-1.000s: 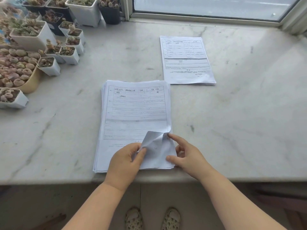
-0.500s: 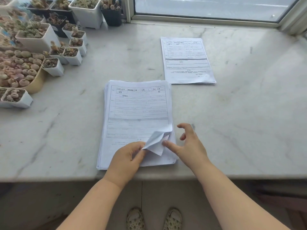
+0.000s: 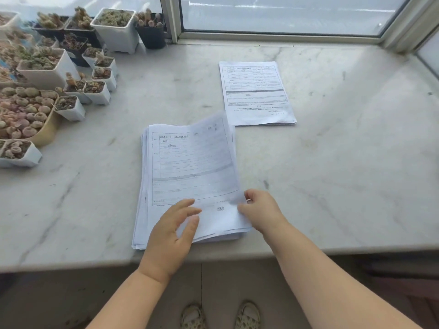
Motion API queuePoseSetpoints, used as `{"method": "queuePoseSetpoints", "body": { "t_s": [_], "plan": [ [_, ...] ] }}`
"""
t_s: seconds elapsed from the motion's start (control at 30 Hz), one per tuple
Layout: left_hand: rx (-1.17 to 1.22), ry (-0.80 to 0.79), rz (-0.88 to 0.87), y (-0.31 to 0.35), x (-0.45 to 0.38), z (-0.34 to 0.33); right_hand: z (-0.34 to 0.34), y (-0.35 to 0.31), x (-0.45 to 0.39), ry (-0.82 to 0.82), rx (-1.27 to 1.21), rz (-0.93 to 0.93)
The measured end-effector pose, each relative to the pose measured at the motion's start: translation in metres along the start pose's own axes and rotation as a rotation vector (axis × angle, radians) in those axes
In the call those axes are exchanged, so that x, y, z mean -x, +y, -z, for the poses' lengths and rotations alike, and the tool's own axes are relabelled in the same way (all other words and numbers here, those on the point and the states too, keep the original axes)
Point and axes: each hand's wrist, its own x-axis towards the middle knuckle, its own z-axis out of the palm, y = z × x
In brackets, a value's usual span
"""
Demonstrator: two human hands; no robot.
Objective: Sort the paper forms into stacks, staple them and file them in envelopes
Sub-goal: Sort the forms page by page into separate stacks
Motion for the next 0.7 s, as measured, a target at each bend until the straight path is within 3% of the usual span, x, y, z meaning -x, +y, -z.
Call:
{"method": "queuePoseSetpoints", "body": {
  "t_s": [0.1,0.33,0.5,0.7],
  "plan": [
    [-0.09,0.123,-0.093,0.002,0.0,-0.001,0.04,0.022,0.007,0.134,-0.182,-0.006],
    [-0.235,-0.081,-0.071,0.001,-0.005,-0.024,0.18,0.13,0.011,0.466,0.064,-0.164],
    [-0.363,-0.114,-0.013,0.001,-0.008,-0.03,0.222,0.153,0.01,0.547,0.302,-0.226],
    [-0.387,-0.16,0.013,0.002,-0.01,-0.027,0.253,0.166,0.005,0.601,0.357,-0.316]
  ]
}}
